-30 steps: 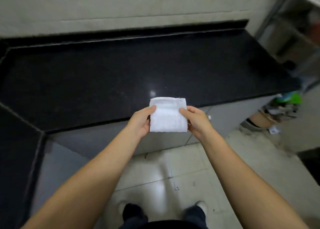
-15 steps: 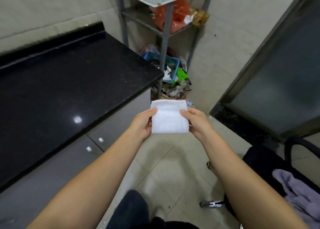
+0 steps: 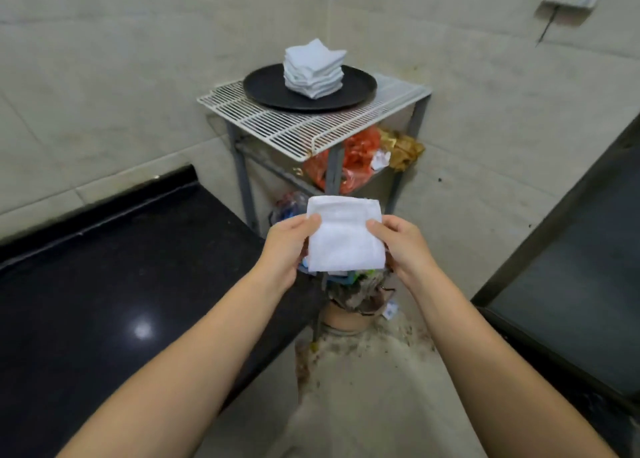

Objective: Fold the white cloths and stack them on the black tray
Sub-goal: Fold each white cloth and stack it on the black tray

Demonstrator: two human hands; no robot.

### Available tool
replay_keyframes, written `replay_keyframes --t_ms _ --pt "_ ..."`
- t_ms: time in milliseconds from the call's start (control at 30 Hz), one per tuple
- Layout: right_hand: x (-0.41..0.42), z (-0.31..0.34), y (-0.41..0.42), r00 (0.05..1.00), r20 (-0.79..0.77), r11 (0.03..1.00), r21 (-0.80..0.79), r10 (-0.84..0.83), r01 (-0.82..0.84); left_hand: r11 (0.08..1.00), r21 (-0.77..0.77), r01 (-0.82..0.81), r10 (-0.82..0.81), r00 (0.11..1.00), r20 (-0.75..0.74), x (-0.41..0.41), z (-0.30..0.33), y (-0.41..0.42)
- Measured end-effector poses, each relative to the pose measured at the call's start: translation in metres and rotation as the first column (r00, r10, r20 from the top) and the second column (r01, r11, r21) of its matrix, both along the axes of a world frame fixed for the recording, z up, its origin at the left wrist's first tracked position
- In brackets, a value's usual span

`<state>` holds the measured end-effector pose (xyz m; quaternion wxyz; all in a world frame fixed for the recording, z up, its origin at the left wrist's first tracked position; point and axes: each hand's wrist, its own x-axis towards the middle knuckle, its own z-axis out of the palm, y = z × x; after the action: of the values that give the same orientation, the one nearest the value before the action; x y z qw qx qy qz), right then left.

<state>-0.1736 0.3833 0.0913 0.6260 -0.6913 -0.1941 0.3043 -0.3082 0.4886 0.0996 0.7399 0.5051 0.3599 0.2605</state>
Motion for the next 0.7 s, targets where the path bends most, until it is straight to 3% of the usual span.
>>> replay_keyframes --t_ms 267,433,700 --pt "0.103 0.089 0.139 0.971 0.212 0.982 0.123 0.114 -0.142 0.957 0.245 -0.155 0.131 0.985 0.11 0.089 0.077 0.123" --pt "0.185 0.135 0.235 0.927 0.307 0.953 0.143 0.216 -0.269 0.943 0.229 -0.242 0.194 0.957 0.214 0.161 0.115 0.199" --pt "0.307 0.183 0.374 0.75 0.516 0.892 -0.064 0.413 -0.447 0.867 0.253 -0.43 0.418 0.903 0.102 0.268 0.143 0.31"
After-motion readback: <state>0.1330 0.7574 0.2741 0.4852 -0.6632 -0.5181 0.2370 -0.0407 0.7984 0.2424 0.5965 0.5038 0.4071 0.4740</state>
